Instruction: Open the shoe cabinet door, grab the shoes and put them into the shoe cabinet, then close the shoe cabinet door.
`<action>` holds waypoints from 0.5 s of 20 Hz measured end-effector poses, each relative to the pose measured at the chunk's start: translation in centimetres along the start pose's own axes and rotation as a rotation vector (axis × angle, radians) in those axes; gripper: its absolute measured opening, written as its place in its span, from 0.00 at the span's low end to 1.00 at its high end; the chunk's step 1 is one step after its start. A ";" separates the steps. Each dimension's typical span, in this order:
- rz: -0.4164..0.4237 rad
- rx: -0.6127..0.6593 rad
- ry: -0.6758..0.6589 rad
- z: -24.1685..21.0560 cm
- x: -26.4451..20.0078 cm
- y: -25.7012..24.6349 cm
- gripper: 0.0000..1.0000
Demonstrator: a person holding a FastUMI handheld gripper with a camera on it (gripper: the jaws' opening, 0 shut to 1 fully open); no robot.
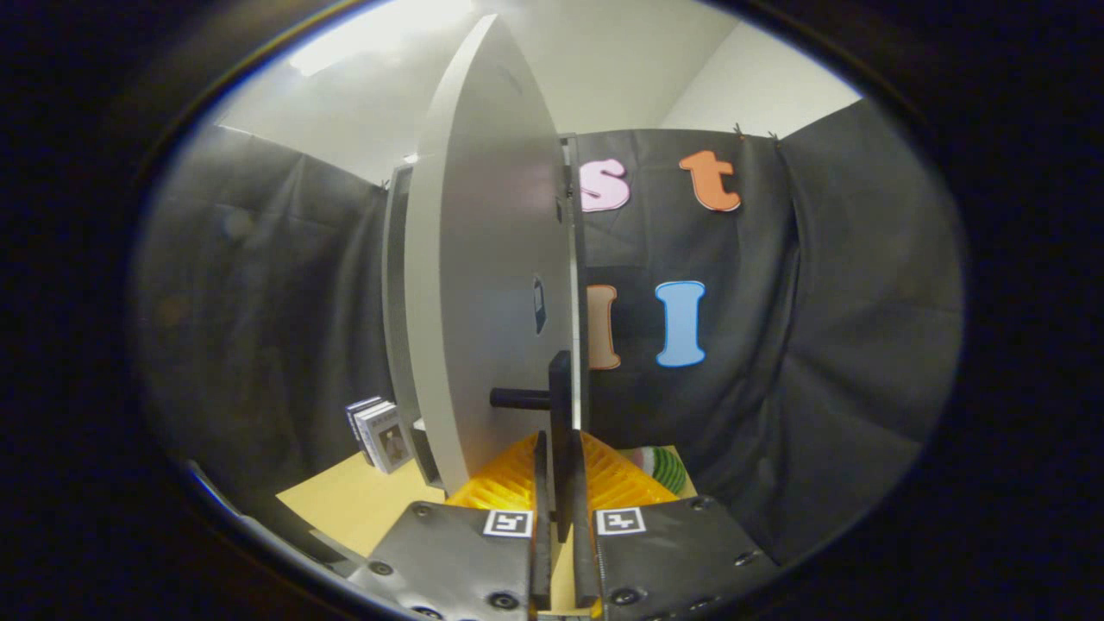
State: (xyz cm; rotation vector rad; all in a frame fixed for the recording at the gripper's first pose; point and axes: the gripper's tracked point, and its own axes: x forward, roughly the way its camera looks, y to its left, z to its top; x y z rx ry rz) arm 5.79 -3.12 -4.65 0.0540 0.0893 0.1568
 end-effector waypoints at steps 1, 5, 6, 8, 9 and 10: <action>-0.001 0.010 0.001 0.0 -0.1 -0.2 0.13; 0.037 0.020 0.003 -0.1 0.0 0.6 0.10; 0.049 0.008 0.002 0.0 0.0 0.3 0.10; 0.054 -0.012 0.000 0.0 0.0 0.1 0.10; 0.056 -0.014 -0.004 0.1 0.0 0.0 0.11; 0.052 -0.014 -0.009 0.1 0.1 0.0 0.11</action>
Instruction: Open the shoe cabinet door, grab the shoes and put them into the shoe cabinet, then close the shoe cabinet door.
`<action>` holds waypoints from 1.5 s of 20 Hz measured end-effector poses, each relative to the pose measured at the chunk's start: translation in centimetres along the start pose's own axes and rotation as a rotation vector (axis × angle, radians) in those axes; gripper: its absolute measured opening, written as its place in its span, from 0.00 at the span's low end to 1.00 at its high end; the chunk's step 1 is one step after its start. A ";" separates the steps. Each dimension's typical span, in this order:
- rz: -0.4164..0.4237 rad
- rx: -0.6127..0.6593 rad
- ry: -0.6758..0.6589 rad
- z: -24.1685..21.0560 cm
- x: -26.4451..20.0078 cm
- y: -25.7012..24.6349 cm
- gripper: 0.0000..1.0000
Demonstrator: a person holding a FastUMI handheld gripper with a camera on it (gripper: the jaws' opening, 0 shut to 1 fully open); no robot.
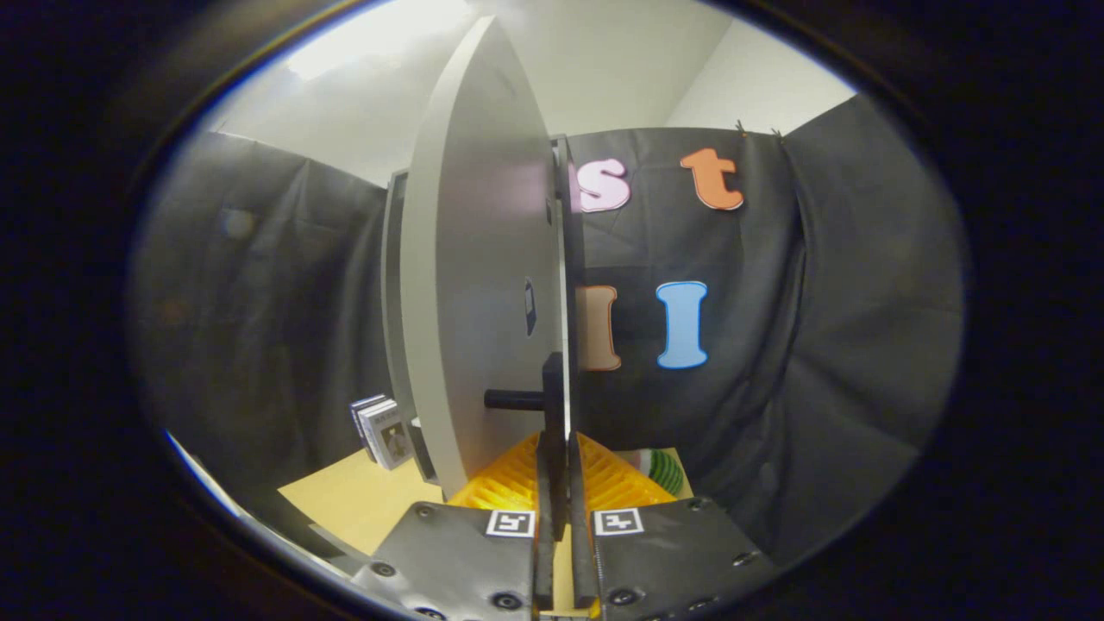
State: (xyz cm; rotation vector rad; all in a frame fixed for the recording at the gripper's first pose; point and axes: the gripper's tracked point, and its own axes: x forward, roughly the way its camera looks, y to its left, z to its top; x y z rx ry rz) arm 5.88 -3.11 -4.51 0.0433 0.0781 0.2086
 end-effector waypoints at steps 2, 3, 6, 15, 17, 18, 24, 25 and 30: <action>-0.003 0.006 -0.006 0.1 -0.1 0.1 0.11; -0.008 0.008 -0.011 0.2 -0.2 0.0 0.11; -0.026 0.017 -0.016 0.3 -0.4 0.0 0.11; -0.130 0.016 -0.066 0.8 -1.3 0.7 0.09; -0.117 0.019 -0.073 0.4 -0.9 2.1 0.17; -0.126 0.012 -0.065 0.2 -1.0 2.4 0.24; -0.107 0.040 0.036 -4.0 -0.3 6.1 0.34; -0.106 0.058 0.067 -5.0 -0.3 6.7 0.35; -0.104 0.138 0.166 -9.3 -0.1 8.9 0.42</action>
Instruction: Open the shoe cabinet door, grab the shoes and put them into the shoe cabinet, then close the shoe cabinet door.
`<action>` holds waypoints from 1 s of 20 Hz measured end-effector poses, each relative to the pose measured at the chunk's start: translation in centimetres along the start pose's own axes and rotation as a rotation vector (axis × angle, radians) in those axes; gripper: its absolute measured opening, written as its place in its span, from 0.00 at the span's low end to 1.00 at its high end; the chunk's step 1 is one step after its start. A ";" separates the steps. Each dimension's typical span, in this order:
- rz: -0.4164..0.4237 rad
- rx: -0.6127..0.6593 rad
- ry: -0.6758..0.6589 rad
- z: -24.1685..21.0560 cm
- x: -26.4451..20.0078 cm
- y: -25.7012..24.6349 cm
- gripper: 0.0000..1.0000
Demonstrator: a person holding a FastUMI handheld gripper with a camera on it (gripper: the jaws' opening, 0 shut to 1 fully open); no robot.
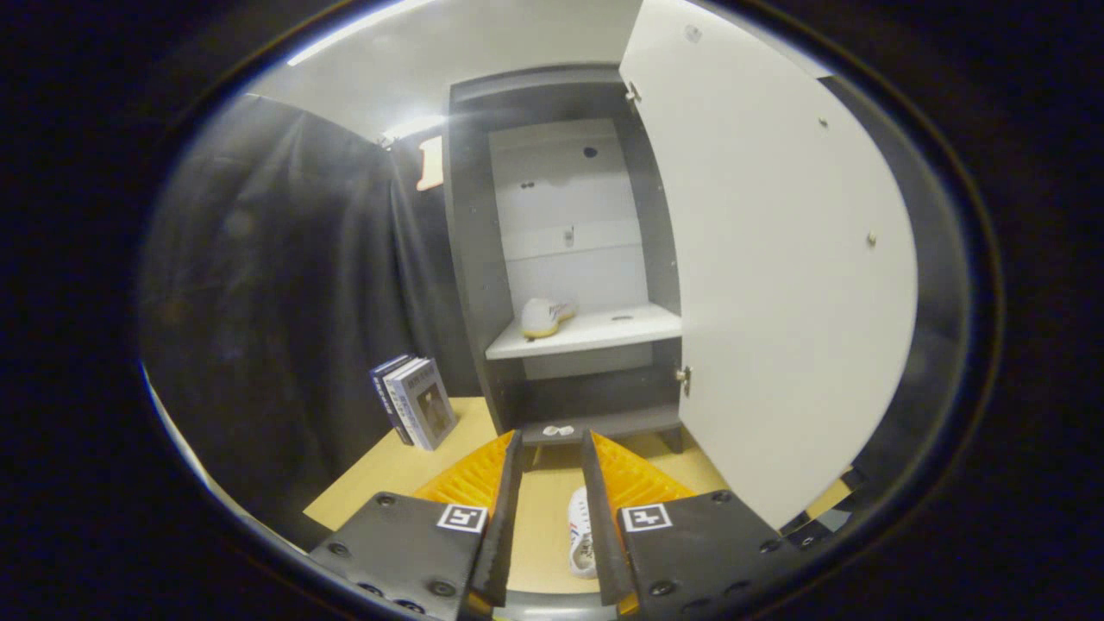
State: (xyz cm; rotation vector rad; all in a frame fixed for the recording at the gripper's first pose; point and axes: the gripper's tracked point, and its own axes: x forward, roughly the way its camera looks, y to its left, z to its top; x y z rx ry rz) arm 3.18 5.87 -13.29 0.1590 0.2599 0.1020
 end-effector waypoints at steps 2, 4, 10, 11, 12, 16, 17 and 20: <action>-0.011 0.023 0.074 -2.4 0.2 0.0 0.46; -0.026 0.040 0.178 -5.2 -0.3 0.1 0.50; -0.061 0.007 0.370 -10.4 -0.8 -1.1 0.60; -0.069 -0.013 0.401 -11.2 -1.0 -1.5 0.60; -0.078 -0.026 0.425 -11.5 -1.4 -1.9 0.60; -0.095 0.006 0.480 -12.6 -1.4 -1.7 0.59; -0.094 0.009 0.484 -12.8 -1.3 -1.7 0.58; -0.094 -0.007 0.496 -13.1 -0.9 -1.7 0.57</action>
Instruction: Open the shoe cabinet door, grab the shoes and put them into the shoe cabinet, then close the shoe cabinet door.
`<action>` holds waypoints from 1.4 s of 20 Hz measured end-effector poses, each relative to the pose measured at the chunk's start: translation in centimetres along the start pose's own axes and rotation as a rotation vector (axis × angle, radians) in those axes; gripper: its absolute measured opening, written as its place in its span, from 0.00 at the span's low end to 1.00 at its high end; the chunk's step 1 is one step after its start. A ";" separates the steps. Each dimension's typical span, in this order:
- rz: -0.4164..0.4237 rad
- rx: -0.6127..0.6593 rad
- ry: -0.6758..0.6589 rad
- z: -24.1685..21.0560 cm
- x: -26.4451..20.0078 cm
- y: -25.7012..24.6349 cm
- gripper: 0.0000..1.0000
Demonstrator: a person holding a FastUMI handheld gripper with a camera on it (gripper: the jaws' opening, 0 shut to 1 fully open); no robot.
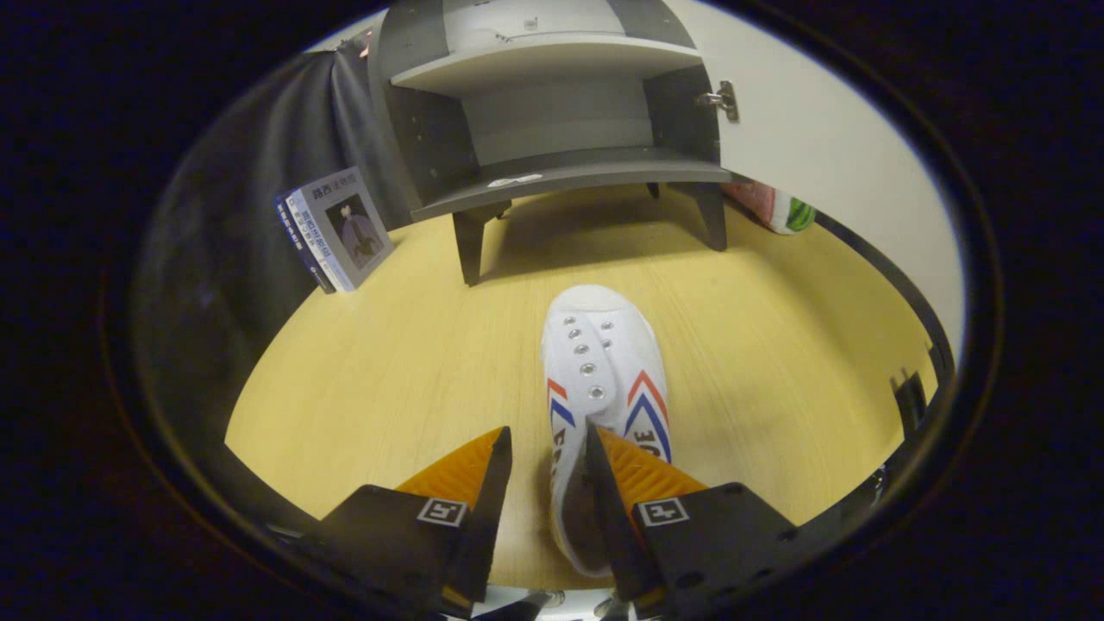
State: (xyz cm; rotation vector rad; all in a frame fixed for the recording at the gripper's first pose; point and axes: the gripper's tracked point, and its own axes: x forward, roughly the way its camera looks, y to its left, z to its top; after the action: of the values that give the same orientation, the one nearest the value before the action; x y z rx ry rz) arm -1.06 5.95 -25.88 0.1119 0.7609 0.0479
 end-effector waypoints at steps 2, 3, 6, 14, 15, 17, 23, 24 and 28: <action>-0.006 -0.012 -0.012 0.4 0.2 -0.1 0.54; -0.010 -0.020 -0.031 0.5 0.6 -0.2 0.53; -0.031 -0.041 -0.067 0.8 1.2 -0.8 0.50; -0.072 -0.071 -0.094 0.5 1.6 -1.7 0.20; -0.080 -0.098 -0.088 0.4 1.6 -1.6 0.20; -0.070 -0.107 -0.102 0.5 0.8 -1.2 0.15; -0.047 -0.109 -0.091 0.4 1.5 -1.2 0.03; -0.043 -0.101 -0.092 0.5 1.3 -1.2 0.03; -0.022 -0.132 -0.091 1.5 0.2 -0.5 0.03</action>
State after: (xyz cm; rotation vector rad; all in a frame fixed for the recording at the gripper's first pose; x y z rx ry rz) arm 0.12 5.37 -24.94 -0.0203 0.6659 0.0714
